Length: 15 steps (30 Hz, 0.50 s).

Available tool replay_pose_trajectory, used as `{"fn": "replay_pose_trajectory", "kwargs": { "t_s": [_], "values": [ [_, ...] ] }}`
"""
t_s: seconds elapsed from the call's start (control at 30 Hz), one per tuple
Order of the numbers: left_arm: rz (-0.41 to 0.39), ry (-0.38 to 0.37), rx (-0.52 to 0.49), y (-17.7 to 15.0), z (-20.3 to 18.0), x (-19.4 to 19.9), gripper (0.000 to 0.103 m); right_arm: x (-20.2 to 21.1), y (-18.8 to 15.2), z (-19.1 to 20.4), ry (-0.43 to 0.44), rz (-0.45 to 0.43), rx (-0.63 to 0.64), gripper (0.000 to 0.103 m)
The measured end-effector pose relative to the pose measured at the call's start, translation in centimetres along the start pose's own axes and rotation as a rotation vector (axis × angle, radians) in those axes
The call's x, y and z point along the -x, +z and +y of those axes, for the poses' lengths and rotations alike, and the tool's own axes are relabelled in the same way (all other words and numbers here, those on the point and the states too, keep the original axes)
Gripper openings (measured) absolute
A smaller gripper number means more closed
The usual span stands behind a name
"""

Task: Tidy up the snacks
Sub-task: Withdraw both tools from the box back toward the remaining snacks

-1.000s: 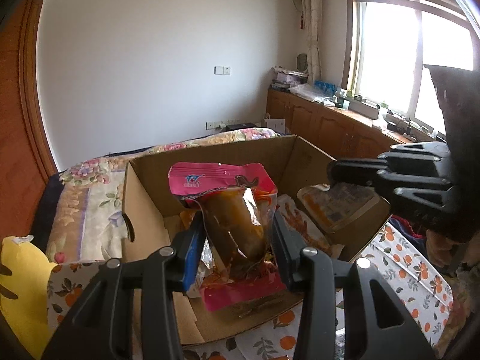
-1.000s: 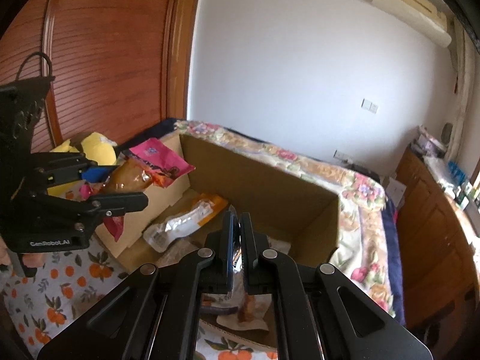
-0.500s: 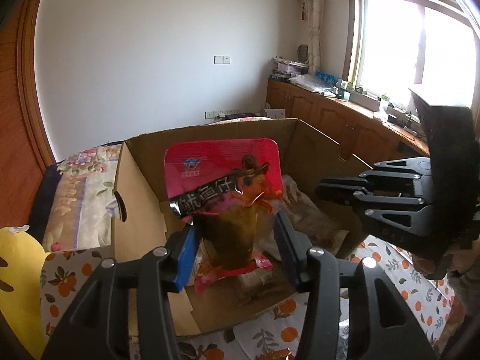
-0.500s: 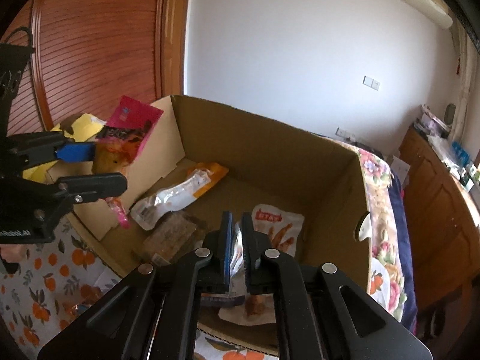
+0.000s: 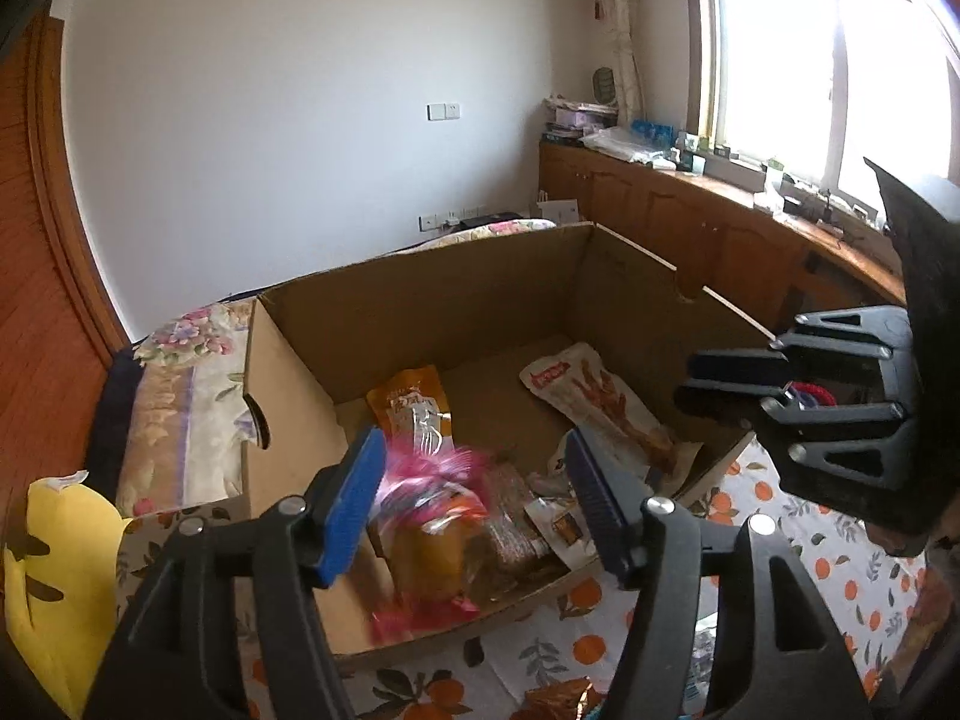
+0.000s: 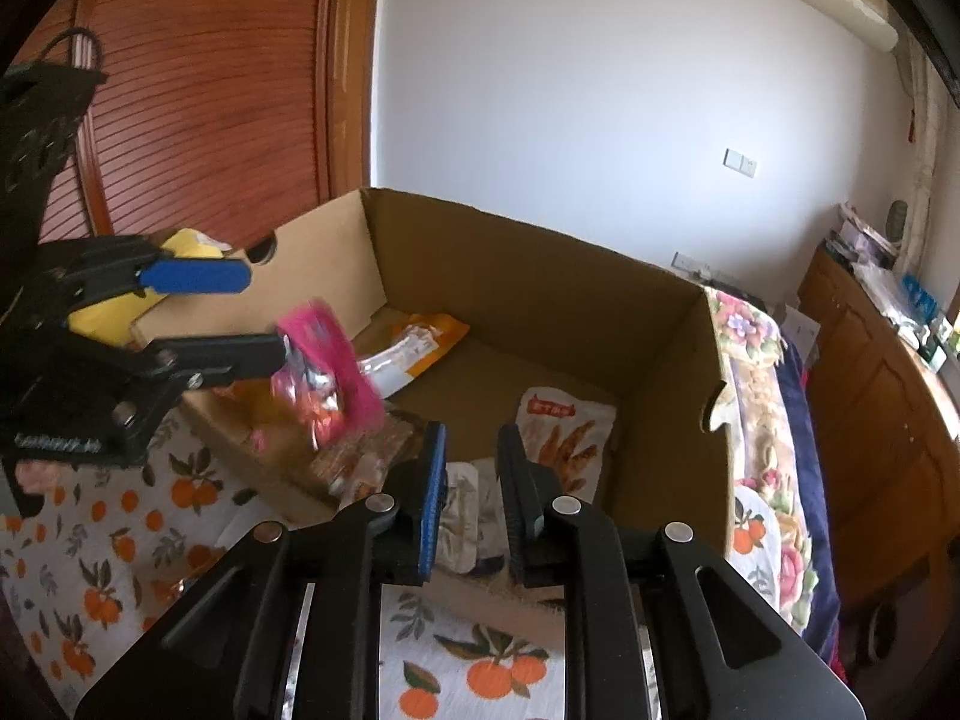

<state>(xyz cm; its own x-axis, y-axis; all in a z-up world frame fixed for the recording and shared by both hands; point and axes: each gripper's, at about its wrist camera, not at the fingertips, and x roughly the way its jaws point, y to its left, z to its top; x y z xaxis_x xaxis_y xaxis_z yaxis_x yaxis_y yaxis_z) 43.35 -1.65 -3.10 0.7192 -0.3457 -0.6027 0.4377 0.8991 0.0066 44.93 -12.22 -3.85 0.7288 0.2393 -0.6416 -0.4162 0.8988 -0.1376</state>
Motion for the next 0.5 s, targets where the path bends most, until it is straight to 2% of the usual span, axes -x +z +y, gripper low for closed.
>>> {"fn": "replay_pose_trajectory", "kwargs": {
  "t_s": [0.13, 0.3, 0.43, 0.5],
  "values": [
    [-0.009, -0.005, 0.000, -0.3, -0.5, 1.0, 0.064, 1.6, -0.4, 0.4, 0.014, -0.017, -0.009, 0.019],
    [-0.021, -0.007, -0.023, -1.3, -1.7, 3.5, 0.064, 4.4, -1.3, 1.2, 0.039, -0.044, -0.027, 0.029],
    [-0.029, -0.014, -0.014, -2.8, -2.1, 5.5, 0.064, 6.2, -2.8, 2.0, 0.077, -0.053, -0.057, 0.045],
    [-0.032, -0.016, -0.003, -3.7, -2.1, 6.3, 0.064, 6.7, -3.6, 2.2, 0.086, -0.050, -0.070, 0.047]
  ]
}}
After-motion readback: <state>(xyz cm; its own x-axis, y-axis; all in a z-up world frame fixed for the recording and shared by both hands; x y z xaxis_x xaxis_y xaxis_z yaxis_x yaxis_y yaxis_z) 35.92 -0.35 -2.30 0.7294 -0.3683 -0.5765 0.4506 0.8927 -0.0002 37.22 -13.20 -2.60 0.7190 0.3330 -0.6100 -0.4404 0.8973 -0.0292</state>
